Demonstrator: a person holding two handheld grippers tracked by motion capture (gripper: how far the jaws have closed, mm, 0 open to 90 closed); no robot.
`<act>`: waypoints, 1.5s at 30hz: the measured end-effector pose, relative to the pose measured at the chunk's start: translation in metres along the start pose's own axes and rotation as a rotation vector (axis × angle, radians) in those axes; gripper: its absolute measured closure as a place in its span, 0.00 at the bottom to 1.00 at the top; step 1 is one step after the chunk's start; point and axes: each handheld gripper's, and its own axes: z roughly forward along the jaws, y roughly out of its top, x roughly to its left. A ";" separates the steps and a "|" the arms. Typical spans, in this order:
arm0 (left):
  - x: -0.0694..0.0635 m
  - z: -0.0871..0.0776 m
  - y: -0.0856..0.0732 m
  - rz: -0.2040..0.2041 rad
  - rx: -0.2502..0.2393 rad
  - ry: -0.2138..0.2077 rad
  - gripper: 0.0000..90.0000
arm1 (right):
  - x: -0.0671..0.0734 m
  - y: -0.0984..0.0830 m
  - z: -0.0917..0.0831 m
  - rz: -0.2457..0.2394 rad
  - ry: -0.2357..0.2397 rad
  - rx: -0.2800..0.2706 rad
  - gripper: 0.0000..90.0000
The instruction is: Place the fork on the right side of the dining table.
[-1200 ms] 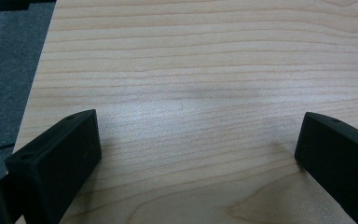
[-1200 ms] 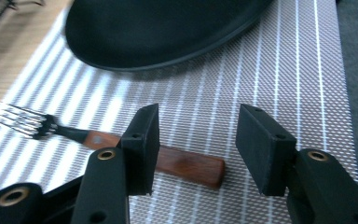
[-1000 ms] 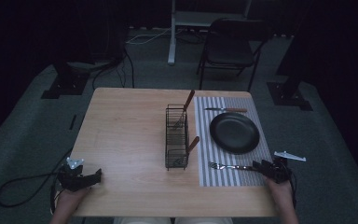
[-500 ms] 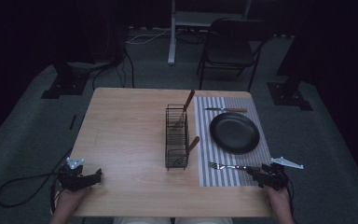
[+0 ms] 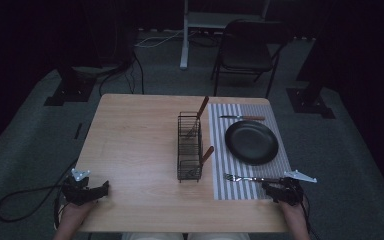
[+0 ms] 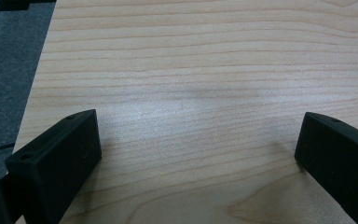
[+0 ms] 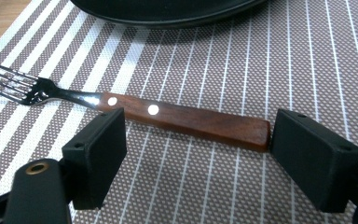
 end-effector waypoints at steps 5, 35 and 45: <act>0.000 0.000 0.000 0.000 -0.003 0.000 0.01 | 0.001 0.004 0.006 -0.017 -0.012 -0.005 0.19; 0.000 0.000 0.000 0.000 0.000 0.000 0.01 | 0.011 -0.005 0.004 -0.061 -0.127 -0.024 0.15; 0.000 0.000 0.000 0.000 0.001 0.000 0.01 | 0.018 -0.016 -0.006 -0.044 -0.160 -0.024 0.15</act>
